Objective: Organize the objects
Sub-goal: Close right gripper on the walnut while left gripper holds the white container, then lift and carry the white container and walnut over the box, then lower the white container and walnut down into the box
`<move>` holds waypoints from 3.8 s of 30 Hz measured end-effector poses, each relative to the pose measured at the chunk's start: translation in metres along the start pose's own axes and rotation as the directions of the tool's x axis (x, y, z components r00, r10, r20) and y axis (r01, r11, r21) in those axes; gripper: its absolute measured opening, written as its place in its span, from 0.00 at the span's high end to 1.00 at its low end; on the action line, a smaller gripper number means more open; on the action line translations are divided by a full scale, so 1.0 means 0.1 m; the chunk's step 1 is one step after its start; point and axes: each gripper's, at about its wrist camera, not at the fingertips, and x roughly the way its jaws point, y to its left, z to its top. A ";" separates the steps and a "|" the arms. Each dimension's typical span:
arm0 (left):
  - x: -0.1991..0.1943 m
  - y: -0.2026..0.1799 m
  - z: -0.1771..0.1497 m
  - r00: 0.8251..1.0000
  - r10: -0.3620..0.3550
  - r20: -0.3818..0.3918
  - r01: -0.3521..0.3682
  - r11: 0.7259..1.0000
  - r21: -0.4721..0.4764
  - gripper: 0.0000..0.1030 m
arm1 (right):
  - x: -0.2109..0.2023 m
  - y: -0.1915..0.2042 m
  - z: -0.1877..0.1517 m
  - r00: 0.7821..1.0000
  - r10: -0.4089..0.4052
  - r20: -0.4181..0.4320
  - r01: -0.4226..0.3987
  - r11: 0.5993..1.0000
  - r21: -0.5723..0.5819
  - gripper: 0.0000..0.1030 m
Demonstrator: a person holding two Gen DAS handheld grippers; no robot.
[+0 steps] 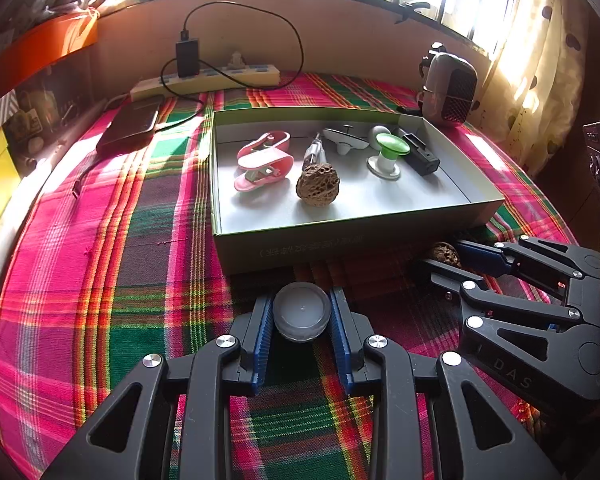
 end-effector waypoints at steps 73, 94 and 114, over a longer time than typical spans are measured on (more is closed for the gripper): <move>0.56 -0.46 0.87 0.999 -0.041 -0.030 0.043 0.996 0.076 0.75 | 0.23 -0.85 0.55 1.000 -0.019 0.002 0.018 0.994 0.112 0.72; 0.69 -0.52 0.85 0.997 -0.030 -0.066 0.036 0.995 0.093 0.75 | 0.31 -0.82 0.54 0.999 -0.036 -0.014 0.037 0.995 0.088 0.72; 0.70 -0.50 0.85 0.997 -0.016 -0.071 0.023 0.995 0.092 0.75 | 0.30 -0.79 0.54 0.999 -0.047 -0.002 0.047 0.995 0.087 0.65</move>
